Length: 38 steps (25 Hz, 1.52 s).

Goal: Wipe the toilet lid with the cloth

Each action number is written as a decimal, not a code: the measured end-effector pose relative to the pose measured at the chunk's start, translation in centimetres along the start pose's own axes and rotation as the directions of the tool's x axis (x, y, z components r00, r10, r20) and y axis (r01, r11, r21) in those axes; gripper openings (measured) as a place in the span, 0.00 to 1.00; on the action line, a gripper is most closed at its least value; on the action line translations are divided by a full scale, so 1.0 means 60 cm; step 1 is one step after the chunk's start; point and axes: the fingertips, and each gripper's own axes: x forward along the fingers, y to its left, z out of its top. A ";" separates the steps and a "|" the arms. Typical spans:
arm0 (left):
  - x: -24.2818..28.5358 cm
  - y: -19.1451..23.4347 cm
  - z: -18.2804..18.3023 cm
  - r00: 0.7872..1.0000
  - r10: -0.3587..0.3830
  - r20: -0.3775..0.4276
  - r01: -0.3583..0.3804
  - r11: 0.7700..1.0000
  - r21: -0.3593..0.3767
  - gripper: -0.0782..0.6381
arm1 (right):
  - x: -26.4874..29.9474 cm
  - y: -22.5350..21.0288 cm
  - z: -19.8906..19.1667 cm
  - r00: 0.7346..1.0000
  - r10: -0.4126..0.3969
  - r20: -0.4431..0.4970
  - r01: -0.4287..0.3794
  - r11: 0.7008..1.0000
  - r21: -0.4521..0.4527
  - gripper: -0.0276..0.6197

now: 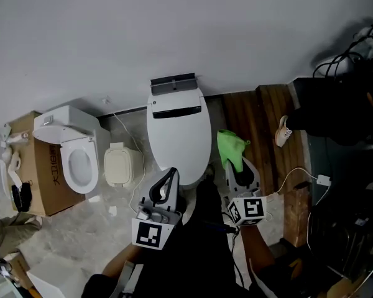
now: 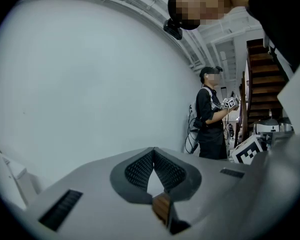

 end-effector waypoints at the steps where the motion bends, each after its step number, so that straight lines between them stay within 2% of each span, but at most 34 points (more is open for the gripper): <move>1: 0.021 0.003 -0.004 1.000 0.013 -0.004 -0.013 1.000 -0.004 0.12 | 0.026 -0.018 -0.002 1.000 0.011 -0.010 -0.011 1.000 -0.007 0.25; 10: 0.179 0.025 -0.035 0.987 0.159 -0.010 -0.160 0.987 -0.031 0.12 | 0.233 -0.149 -0.056 0.982 0.121 -0.145 -0.135 0.986 -0.092 0.25; 20: 0.296 0.076 -0.118 0.965 0.252 -0.066 -0.255 0.967 -0.031 0.12 | 0.460 -0.217 -0.205 0.935 0.193 -0.298 -0.231 0.968 -0.099 0.25; 27: 0.345 0.097 -0.193 0.954 0.284 -0.098 -0.290 0.955 -0.061 0.12 | 0.590 -0.262 -0.342 0.902 0.173 -0.395 -0.239 0.963 -0.123 0.25; 38: 0.391 0.140 -0.299 0.942 0.305 -0.143 -0.317 0.946 -0.072 0.12 | 0.754 -0.285 -0.491 0.879 0.145 -0.454 -0.255 0.948 -0.192 0.25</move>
